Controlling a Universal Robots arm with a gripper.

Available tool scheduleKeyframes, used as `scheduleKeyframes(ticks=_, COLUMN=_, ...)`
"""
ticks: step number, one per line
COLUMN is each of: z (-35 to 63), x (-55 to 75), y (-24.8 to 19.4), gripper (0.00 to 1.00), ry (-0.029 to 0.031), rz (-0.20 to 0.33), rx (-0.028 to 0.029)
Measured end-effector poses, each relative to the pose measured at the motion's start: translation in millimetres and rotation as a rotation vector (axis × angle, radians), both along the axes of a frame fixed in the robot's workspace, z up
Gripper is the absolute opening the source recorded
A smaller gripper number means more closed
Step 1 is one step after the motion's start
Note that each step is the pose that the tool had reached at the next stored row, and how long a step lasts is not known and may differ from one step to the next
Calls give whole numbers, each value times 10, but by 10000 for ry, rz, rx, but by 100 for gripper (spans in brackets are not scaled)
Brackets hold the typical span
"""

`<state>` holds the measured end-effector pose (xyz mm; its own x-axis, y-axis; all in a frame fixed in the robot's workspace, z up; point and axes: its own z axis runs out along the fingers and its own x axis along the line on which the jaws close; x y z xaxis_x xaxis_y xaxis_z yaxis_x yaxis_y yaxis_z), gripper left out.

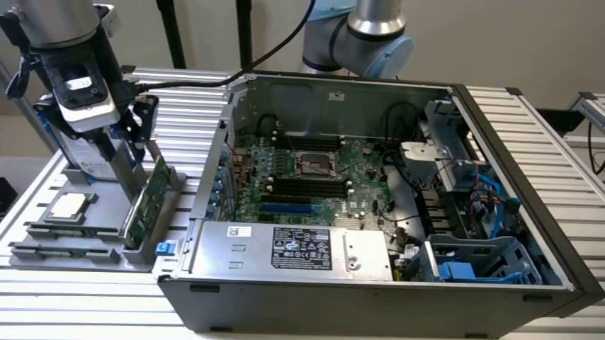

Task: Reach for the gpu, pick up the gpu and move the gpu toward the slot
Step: 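Pick up the gpu and move the gpu toward the slot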

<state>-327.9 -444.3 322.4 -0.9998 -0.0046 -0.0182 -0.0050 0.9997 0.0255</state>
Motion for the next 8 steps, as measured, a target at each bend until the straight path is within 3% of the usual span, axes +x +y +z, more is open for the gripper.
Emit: scheduleKeyframes(ticks=8, z=-145, x=0, y=-30, gripper=48, ry=-27, rz=-197, rx=-3)
